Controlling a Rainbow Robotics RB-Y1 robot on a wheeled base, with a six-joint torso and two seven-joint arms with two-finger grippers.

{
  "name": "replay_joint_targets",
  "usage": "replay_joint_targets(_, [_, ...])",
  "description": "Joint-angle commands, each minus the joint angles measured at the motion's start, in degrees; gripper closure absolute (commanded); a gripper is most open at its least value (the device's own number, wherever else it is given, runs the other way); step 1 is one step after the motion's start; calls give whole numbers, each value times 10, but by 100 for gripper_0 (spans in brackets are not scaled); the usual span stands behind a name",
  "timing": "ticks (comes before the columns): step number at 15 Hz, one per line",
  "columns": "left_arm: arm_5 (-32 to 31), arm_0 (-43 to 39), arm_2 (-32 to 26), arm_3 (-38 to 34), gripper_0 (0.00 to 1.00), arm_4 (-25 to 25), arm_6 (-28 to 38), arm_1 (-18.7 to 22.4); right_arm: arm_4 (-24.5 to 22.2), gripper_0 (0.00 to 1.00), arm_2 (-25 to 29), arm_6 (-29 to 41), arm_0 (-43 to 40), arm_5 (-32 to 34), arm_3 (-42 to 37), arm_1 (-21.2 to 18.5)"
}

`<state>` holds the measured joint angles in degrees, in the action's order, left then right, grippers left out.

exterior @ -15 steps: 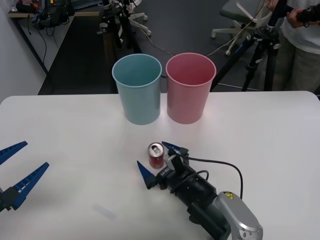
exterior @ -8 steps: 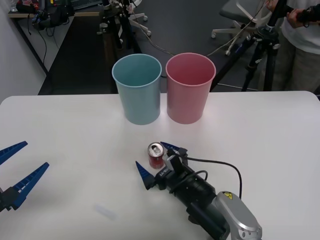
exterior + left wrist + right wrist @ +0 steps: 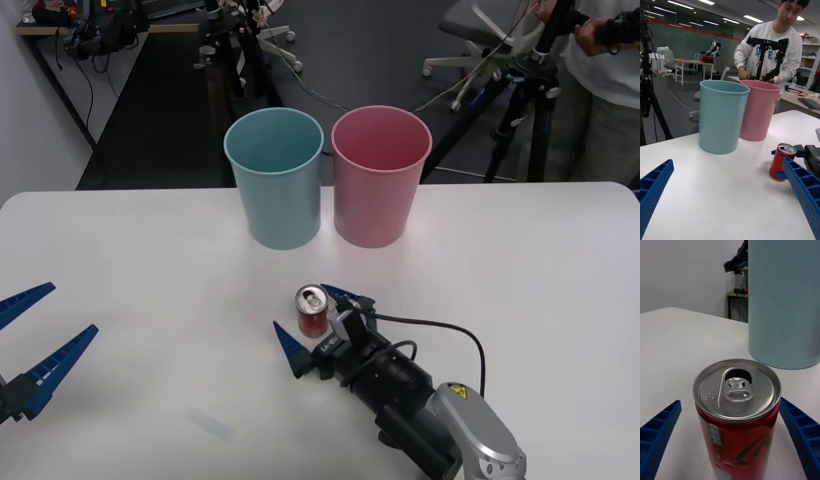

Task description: Grasp the object on the table and drop it into the matching bin: aluminum can to the light blue bin, PET bottle to the pink bin.

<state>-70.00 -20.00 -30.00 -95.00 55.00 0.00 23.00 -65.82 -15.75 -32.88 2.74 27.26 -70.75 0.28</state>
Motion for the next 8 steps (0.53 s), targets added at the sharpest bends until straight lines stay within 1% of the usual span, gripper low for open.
replay_joint_targets(1, [0,0,0,0,0,0,0,0,1,100,1,0,0,2,0,-1])
replay_joint_targets(8, [0,0,0,0,0,0,0,0,4,100,5,3,0,4,-6,-5])
